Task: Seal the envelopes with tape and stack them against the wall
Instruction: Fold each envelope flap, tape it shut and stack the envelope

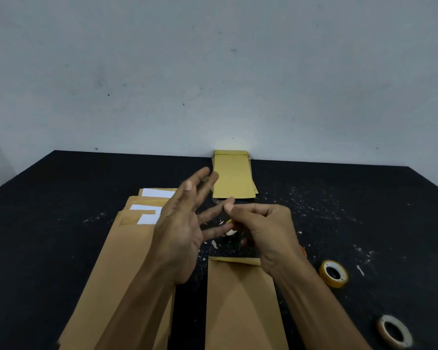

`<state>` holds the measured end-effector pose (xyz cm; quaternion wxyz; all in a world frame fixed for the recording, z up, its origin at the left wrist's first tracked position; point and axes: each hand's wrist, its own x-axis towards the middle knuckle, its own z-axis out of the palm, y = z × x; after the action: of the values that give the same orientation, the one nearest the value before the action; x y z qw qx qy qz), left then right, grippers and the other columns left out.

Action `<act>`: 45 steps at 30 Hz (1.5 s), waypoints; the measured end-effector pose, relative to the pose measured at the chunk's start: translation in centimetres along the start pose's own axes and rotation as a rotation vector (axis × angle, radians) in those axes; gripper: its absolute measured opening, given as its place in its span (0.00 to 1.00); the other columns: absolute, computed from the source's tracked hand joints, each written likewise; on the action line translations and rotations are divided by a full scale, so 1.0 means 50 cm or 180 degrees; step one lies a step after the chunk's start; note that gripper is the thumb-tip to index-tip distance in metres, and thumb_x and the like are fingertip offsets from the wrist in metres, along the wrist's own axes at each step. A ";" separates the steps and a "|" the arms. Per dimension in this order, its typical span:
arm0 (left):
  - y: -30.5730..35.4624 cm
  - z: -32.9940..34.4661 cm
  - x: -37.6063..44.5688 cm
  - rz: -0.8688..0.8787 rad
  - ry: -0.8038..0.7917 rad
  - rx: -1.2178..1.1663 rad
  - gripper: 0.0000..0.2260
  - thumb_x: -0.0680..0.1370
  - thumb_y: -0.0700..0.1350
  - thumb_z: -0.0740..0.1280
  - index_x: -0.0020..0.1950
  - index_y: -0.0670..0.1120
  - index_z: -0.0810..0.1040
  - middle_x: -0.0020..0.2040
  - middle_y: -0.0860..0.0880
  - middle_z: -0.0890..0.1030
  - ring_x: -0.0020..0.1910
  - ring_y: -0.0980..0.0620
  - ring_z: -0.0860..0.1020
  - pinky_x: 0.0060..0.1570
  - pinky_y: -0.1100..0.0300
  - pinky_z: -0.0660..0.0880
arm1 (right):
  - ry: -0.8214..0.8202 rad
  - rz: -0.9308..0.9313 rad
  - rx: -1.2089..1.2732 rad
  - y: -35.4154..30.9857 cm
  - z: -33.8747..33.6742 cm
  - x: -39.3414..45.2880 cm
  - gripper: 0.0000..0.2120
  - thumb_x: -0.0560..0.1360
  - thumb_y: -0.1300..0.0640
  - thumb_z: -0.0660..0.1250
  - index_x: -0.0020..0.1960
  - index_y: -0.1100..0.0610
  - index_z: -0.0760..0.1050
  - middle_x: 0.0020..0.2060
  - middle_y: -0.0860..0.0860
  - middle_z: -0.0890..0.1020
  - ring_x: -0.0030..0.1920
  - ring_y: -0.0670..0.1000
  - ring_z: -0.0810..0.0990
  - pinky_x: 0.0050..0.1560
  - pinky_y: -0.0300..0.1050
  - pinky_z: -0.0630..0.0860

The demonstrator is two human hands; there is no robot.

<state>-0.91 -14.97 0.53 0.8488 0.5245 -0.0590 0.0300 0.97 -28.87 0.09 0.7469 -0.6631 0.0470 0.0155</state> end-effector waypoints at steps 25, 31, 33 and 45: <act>-0.043 -0.049 -0.040 0.0448 -0.0136 0.4435 0.25 0.80 0.63 0.42 0.78 0.65 0.42 0.81 0.54 0.56 0.80 0.53 0.44 0.74 0.63 0.40 | -0.0785 -0.0091 0.0819 -0.014 -0.036 -0.051 0.07 0.80 0.62 0.61 0.43 0.56 0.70 0.51 0.59 0.86 0.55 0.56 0.84 0.45 0.49 0.79; -0.009 -0.044 -0.042 -0.0052 0.0576 0.2261 0.15 0.84 0.52 0.56 0.62 0.50 0.79 0.55 0.51 0.85 0.60 0.52 0.80 0.61 0.52 0.75 | -0.0826 -0.0235 0.0863 -0.011 -0.061 -0.052 0.03 0.74 0.57 0.62 0.43 0.57 0.71 0.50 0.60 0.86 0.49 0.55 0.84 0.42 0.49 0.79; 0.005 -0.028 -0.038 -0.0747 0.0514 0.1015 0.18 0.83 0.53 0.57 0.57 0.44 0.81 0.50 0.46 0.86 0.54 0.48 0.84 0.54 0.51 0.78 | -0.0880 -0.0164 0.0938 0.000 -0.064 -0.050 0.03 0.74 0.58 0.62 0.43 0.57 0.72 0.50 0.61 0.85 0.50 0.56 0.83 0.41 0.48 0.79; -0.023 -0.047 -0.027 -0.0840 0.0361 0.1176 0.05 0.73 0.43 0.73 0.40 0.42 0.86 0.40 0.43 0.85 0.41 0.51 0.80 0.38 0.59 0.73 | -0.0735 0.0282 0.0468 0.011 -0.074 -0.054 0.04 0.79 0.61 0.62 0.44 0.58 0.72 0.49 0.62 0.86 0.47 0.57 0.86 0.36 0.47 0.78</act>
<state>-1.95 -13.39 -1.71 0.7369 0.6717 0.0643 -0.0415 -1.97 -32.35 -0.64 0.7924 -0.5977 -0.0090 0.1211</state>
